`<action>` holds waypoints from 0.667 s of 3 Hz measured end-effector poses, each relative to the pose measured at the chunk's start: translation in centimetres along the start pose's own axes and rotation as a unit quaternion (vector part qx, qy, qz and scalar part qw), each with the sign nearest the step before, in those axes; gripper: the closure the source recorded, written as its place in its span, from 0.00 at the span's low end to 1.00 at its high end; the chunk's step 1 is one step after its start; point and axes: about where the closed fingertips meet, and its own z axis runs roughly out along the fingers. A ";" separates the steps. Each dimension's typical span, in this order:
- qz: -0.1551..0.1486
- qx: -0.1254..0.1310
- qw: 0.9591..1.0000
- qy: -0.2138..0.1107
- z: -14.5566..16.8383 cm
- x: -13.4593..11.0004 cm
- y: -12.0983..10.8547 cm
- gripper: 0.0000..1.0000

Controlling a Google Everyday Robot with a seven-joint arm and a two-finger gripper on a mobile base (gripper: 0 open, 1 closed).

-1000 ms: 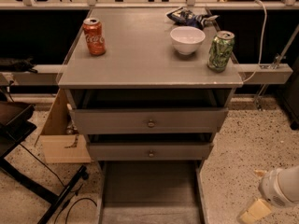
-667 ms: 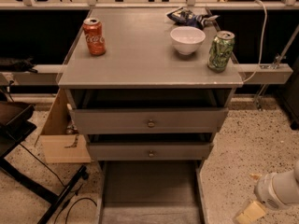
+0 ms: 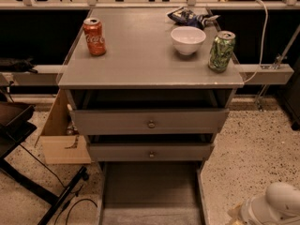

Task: Close bottom drawer

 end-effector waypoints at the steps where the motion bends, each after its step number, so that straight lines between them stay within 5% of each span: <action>1: 0.045 -0.011 0.999 0.004 6.2 4.0 -1.7 0.66; 2: 0.088 -0.028 0.996 -0.007 11.4 6.7 -2.9 0.97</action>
Offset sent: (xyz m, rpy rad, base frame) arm -0.0127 -0.0308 -0.1858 0.0987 0.1534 -0.2305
